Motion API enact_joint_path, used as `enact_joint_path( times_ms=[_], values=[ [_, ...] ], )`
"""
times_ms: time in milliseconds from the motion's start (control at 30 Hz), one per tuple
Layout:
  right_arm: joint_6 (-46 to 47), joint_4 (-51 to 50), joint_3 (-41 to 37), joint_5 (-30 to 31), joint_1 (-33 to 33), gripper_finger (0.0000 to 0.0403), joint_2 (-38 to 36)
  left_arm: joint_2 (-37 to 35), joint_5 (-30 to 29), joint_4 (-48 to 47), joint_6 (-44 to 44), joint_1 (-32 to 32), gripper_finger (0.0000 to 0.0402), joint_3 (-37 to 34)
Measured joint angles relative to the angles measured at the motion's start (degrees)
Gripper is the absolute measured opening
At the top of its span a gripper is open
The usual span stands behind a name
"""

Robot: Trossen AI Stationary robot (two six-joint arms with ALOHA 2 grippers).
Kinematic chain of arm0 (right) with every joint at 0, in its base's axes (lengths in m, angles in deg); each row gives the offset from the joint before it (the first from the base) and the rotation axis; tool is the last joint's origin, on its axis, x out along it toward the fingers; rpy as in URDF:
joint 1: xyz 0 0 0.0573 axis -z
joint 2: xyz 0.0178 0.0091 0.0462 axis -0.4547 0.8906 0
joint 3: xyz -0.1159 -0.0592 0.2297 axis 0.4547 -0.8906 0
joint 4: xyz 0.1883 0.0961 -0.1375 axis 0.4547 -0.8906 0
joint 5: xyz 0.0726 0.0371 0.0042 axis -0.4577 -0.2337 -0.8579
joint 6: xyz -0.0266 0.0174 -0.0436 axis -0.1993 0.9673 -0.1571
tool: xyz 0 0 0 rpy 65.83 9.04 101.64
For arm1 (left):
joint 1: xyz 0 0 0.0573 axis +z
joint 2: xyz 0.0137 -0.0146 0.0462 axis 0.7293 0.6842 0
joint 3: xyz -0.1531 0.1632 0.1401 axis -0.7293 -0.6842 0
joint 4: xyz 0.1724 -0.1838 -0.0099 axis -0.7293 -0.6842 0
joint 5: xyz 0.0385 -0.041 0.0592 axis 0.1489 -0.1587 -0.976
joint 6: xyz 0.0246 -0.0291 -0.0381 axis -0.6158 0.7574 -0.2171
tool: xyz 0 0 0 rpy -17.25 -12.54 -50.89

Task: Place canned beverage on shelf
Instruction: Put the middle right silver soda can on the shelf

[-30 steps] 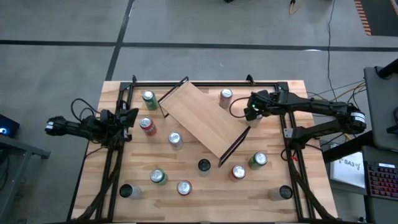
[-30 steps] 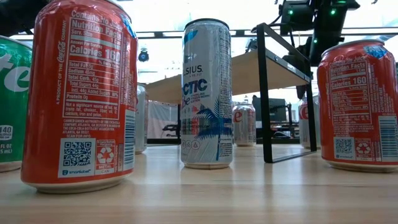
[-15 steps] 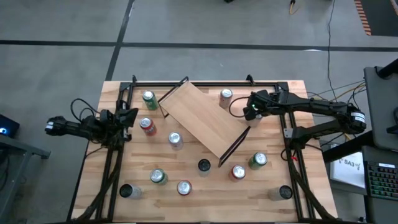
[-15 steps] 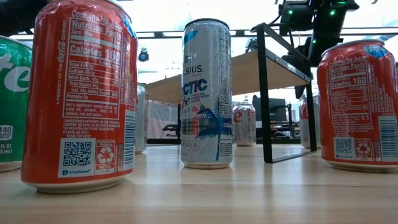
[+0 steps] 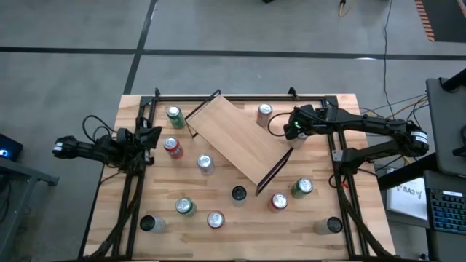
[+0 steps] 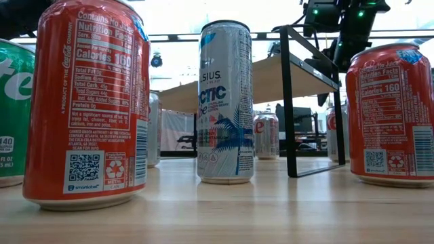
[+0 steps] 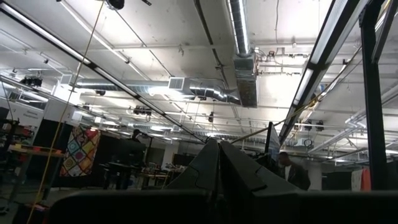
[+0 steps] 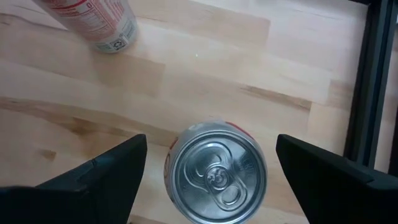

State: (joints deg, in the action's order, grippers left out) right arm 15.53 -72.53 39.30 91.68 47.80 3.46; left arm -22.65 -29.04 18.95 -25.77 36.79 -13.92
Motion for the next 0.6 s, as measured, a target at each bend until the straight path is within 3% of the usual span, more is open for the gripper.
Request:
enact_joint_path(
  times_ms=[600],
  values=[
    [3.4, 2.1, -7.2, -0.5, 0.0, 0.0345, 0.0, 0.0, 0.0, 0.0, 0.0, 0.0, 0.0, 0.0]
  ],
)
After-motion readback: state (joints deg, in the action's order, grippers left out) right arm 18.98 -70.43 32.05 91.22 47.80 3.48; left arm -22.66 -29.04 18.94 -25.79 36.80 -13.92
